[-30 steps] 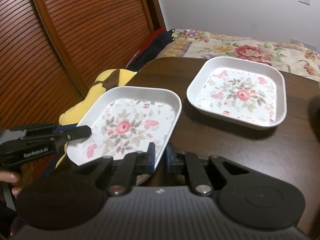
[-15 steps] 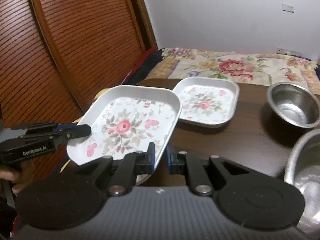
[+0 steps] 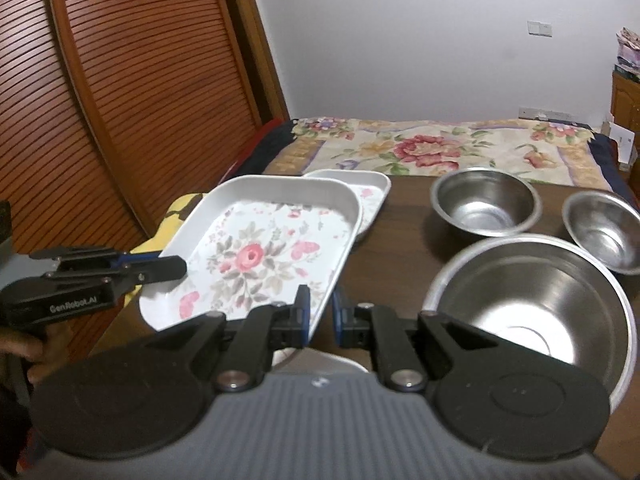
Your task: Organize plates and bowls
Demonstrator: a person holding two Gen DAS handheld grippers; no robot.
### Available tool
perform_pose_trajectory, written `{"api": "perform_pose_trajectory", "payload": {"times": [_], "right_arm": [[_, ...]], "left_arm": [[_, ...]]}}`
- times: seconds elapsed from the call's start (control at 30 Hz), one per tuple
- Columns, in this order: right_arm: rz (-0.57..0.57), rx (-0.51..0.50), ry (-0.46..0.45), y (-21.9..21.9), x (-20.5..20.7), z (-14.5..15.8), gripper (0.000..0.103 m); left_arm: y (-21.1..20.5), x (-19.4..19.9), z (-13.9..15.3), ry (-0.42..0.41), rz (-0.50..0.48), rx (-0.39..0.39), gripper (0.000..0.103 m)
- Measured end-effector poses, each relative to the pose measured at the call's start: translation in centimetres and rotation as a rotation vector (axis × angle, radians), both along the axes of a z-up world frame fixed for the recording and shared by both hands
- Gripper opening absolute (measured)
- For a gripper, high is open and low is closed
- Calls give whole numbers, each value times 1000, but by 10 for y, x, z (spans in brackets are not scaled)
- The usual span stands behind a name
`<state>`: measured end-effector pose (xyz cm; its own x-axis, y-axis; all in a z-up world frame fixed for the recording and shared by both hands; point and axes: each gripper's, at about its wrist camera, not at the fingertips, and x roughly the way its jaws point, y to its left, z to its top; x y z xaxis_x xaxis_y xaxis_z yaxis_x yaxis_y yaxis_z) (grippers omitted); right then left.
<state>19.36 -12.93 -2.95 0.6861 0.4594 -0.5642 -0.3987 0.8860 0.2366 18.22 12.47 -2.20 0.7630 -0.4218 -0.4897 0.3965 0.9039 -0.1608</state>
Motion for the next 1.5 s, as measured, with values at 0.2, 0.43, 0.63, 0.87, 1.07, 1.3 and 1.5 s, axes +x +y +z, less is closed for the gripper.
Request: {"api": "perform_pose_trajectory", "payload": {"times": [0.2,0.43,0.63,0.87,1.07,1.3,1.5], "right_arm": [[-1,17,10,-11,-15,-14,13],[1,23,-3,-16,-32,-23,13],[4,44,-6,-21,-45,-30,13],[12,50,0,-22,-60,-41,13],[18,71,6,-22,-68,-44,13],[5,49,-12,-18,-76,-50,13],[-38,31,-32,-15,-81,-57,13]], "left_arm": [[-9,-14,-9,14,-18,4,13],[-13,-34,-15,22,-30,3,13],[-14,-54,-22,26,-28,-7,14],[-11,-71,-32,41,-13,-40,14],[-10,-83,-37,55,-20,-36,15],[-13,-80,-43,71,-17,-28,15],[-25,-77,-50,55,-11,14,15]]}}
